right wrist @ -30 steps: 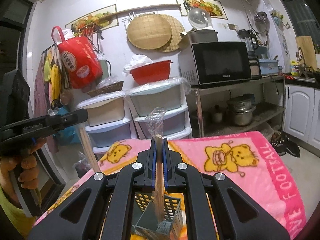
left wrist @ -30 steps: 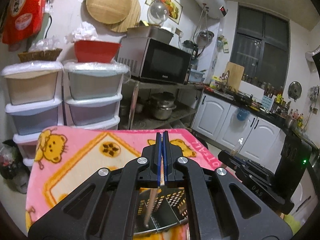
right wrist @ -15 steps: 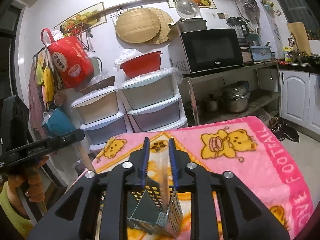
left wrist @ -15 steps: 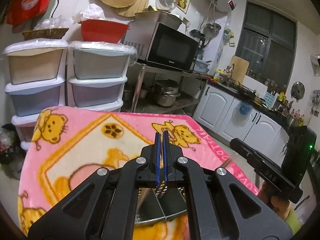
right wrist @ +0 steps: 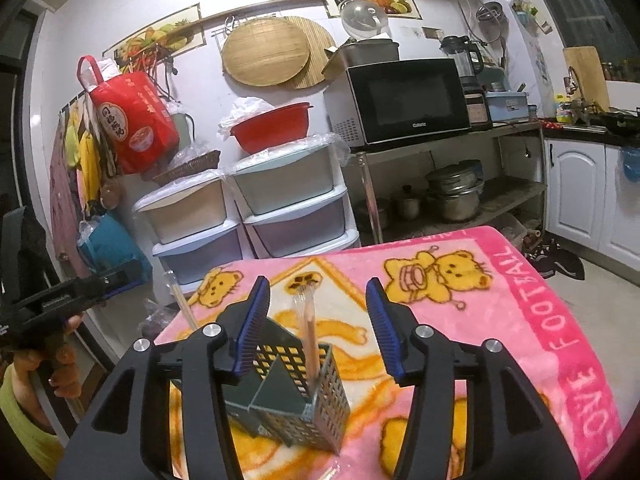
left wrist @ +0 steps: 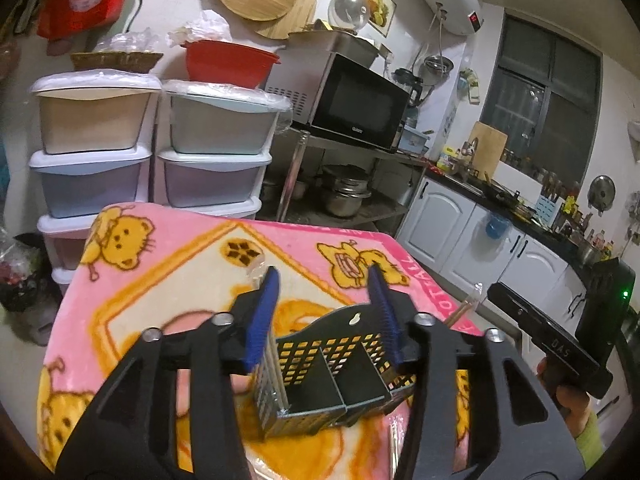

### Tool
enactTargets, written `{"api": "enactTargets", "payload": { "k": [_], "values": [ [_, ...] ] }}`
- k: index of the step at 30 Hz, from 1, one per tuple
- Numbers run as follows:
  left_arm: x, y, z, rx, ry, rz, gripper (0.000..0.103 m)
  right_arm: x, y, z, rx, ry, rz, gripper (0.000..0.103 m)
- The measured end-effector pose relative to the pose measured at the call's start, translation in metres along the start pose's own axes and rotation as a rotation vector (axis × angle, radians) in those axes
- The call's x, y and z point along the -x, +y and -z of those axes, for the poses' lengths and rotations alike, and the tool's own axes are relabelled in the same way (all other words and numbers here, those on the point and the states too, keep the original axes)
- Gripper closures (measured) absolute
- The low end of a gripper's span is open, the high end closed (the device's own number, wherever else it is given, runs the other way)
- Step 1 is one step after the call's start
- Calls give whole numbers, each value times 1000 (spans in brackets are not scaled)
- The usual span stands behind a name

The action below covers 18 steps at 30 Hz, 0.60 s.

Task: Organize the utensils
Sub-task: 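Move the left tool back to the chopsticks while the right tool returns too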

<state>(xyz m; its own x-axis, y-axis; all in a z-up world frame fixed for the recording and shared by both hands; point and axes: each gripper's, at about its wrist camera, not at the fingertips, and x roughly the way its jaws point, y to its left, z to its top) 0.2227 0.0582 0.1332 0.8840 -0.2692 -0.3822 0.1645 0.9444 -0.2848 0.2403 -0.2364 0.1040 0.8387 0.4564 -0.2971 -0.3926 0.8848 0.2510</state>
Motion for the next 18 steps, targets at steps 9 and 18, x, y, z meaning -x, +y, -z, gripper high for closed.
{"api": "enactTargets", "payload": {
  "k": [9,18],
  "values": [
    [28,8,12,39,-40,-29,15,20,4,13,42,10,22,45],
    [50,4,28,39,-59,-37,11,38,12,31,70,30,16,39]
  ]
}}
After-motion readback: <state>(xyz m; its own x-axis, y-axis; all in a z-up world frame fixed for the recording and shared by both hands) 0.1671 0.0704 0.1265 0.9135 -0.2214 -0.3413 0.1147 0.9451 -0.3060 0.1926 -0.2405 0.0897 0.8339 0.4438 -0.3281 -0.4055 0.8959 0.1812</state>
